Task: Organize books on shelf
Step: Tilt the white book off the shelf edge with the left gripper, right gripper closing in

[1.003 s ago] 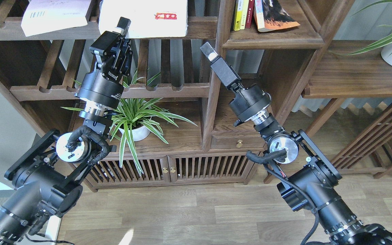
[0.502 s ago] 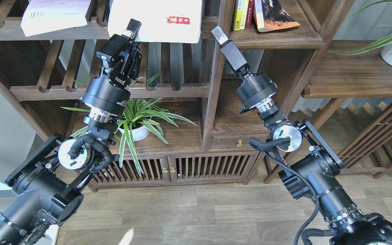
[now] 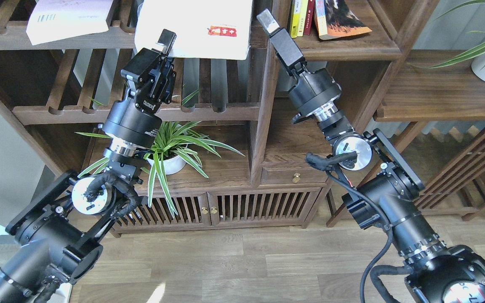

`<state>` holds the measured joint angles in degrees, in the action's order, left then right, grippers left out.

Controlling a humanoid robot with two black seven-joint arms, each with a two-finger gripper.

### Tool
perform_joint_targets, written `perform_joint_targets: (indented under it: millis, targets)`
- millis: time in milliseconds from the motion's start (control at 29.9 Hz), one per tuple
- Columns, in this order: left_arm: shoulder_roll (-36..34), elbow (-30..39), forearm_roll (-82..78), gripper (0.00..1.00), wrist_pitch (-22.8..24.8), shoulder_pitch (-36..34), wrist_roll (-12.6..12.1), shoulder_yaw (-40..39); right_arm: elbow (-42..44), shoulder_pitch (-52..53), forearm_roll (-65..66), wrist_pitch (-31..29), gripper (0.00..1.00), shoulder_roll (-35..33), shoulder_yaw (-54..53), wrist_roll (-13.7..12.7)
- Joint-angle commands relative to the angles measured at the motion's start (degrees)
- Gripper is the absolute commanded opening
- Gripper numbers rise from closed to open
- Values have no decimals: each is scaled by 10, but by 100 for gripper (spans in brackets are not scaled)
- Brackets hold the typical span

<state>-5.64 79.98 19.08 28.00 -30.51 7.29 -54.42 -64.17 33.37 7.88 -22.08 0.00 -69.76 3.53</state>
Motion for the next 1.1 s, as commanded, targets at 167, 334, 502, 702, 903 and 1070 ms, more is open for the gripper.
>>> perform_joint_targets:
  millis: [167, 334, 502, 702, 903, 1070]
  targets:
    - [-2, 6, -5, 0, 0, 14, -1, 1, -7, 14, -3, 31, 66, 0, 13, 0]
    - [-2, 8, -12, 0, 0, 12, -1, 0, -7, 20, -2, 41, 67, 0, 33, 0]
    - [-2, 11, -12, 0, 0, 12, -1, 0, -7, 19, -2, 42, 67, 0, 39, 0]
    - [-5, 16, -12, 0, 0, 16, -10, 12, -7, 21, -2, 43, 67, 0, 42, 0]
    - [-21, 21, -12, 0, 0, 42, -14, 46, -6, 31, -3, 46, 66, 0, 46, 0]
    - [-22, 22, -12, 0, 0, 47, -14, 47, -6, 35, -4, 49, 65, 0, 48, 0]
